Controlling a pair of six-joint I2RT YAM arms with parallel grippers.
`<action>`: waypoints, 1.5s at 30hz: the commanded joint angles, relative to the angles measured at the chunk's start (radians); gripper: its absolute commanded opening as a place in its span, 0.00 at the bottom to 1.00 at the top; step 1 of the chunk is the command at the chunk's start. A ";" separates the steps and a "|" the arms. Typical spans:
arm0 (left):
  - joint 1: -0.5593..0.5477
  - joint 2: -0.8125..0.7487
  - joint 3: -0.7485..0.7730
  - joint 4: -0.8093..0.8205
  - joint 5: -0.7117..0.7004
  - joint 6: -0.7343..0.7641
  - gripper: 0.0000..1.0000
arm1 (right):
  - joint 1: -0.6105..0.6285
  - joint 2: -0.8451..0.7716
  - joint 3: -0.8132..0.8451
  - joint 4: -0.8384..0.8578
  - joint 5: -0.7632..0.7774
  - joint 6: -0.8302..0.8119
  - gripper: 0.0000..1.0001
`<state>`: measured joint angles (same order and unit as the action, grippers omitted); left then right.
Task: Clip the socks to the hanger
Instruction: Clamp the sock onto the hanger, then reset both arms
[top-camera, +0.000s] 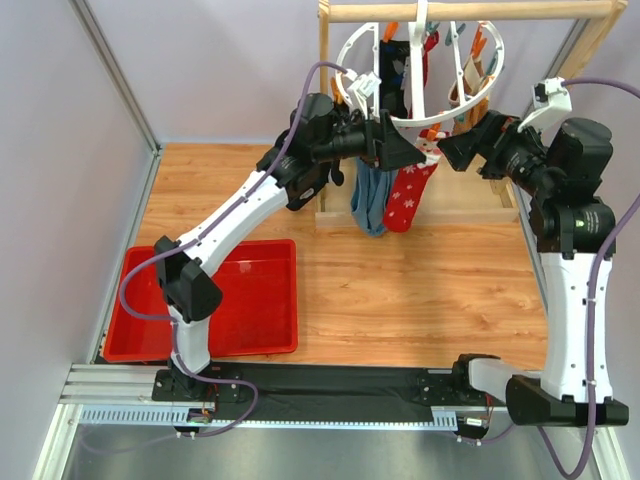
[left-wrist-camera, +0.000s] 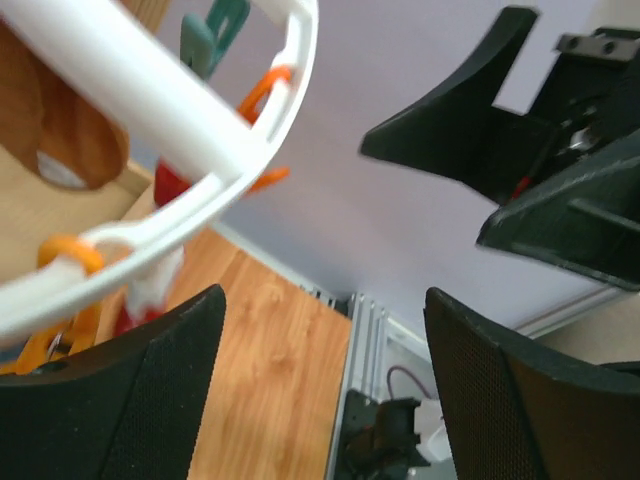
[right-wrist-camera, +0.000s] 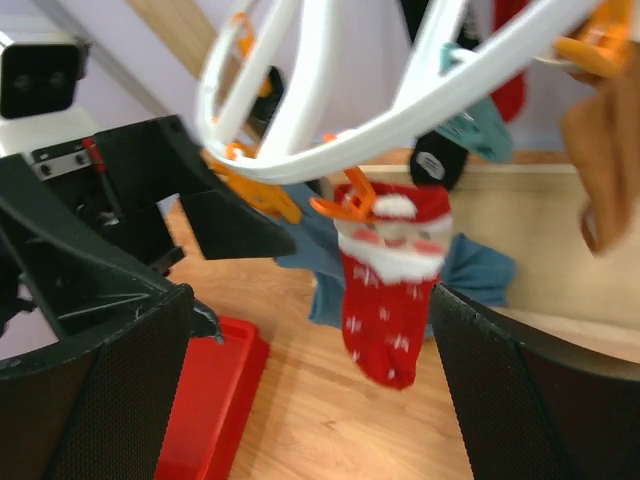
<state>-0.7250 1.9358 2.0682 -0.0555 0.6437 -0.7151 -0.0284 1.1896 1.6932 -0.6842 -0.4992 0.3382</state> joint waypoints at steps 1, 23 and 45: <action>0.002 -0.136 -0.065 -0.084 -0.053 0.052 0.89 | 0.002 -0.051 0.034 -0.155 0.236 -0.059 1.00; 0.111 -1.322 -1.084 -0.601 -0.657 0.214 0.93 | 0.347 -0.284 -0.833 0.091 0.206 0.105 1.00; 0.200 -2.046 -2.205 0.595 -0.268 -0.379 0.95 | 0.512 -1.245 -1.776 0.632 0.497 0.413 1.00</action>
<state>-0.5285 0.0128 0.0208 0.1940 0.3134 -0.9997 0.4774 0.0120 0.0402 0.0460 -0.1131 0.7444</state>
